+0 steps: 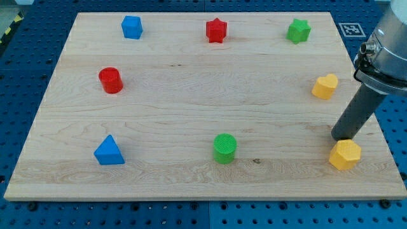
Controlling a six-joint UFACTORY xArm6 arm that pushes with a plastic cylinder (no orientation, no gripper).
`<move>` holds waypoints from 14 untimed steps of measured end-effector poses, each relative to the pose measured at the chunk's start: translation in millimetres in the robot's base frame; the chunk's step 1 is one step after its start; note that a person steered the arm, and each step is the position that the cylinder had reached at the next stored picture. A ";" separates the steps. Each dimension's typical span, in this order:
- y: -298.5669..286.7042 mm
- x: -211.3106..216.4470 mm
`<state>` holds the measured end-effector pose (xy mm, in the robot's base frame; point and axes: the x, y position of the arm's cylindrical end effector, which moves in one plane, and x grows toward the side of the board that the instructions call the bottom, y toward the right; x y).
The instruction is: Slide the yellow heart towards the centre
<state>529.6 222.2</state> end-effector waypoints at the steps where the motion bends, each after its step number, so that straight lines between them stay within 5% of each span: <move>1: 0.0 0.0; 4: -68.7 -48.9; 8: -64.9 -40.8; 10: 7.7 -26.1; 12: 83.4 -69.9; 14: -25.4 -113.9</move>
<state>415.7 196.8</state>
